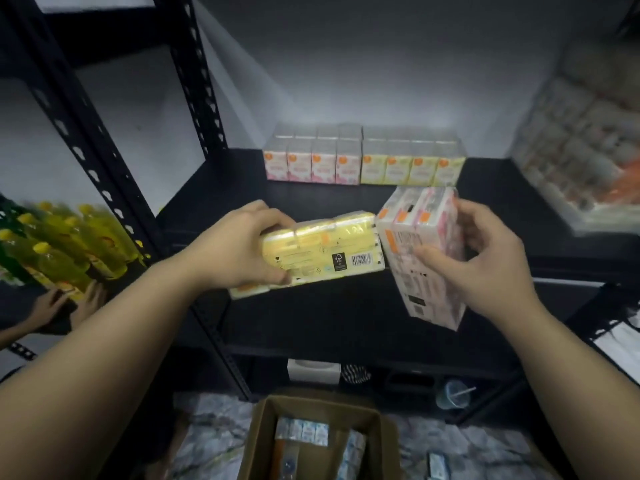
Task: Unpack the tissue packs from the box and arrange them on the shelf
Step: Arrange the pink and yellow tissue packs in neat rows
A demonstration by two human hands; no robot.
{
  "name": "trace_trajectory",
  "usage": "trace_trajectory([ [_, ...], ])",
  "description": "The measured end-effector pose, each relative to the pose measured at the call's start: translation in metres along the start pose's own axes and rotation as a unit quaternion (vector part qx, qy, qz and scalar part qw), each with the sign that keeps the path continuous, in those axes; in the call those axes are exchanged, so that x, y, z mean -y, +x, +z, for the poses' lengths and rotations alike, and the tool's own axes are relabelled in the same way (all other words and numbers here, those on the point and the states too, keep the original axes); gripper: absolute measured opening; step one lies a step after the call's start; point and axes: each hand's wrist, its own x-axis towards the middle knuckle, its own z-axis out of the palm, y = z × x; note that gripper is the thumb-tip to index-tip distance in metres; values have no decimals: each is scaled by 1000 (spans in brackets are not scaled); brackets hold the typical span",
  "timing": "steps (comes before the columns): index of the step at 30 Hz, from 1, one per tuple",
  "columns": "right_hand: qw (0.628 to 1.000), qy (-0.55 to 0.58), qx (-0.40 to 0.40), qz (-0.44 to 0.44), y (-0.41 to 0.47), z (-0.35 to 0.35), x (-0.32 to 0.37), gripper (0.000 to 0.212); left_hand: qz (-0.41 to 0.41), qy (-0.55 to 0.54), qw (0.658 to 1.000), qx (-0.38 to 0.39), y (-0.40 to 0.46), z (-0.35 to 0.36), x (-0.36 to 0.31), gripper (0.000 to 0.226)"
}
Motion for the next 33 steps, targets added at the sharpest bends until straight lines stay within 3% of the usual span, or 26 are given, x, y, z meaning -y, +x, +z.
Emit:
trace_trajectory([
  [7, 998, -68, 2, -9, 68, 1, 34, 57, 41, 28, 999, 9, 72, -46, 23, 70],
  [11, 989, -139, 42, -10, 102, 6, 43, 45, 47, 36, 997, 42, 112, -57, 47, 67],
  [19, 944, -281, 170, 1, 137, 42, 17, 46, 35, -6, 993, 115, 145, -39, 88, 71],
  [23, 949, -275, 152, 16, 144, 42, -2, 66, 14, -1, 990, 138, 153, -41, 95, 69],
  [25, 949, -275, 153, 12, 145, 38, -10, 65, 16, 37, 988, 146, 157, -42, 88, 70],
  [30, 916, -339, 212, 17, 139, 27, -36, 80, -22, 96, 983, 158, 161, -26, 62, 106],
  [33, 910, -354, 217, 5, 140, 26, -41, 80, -45, 141, 982, 114, 163, -4, 53, 103],
])
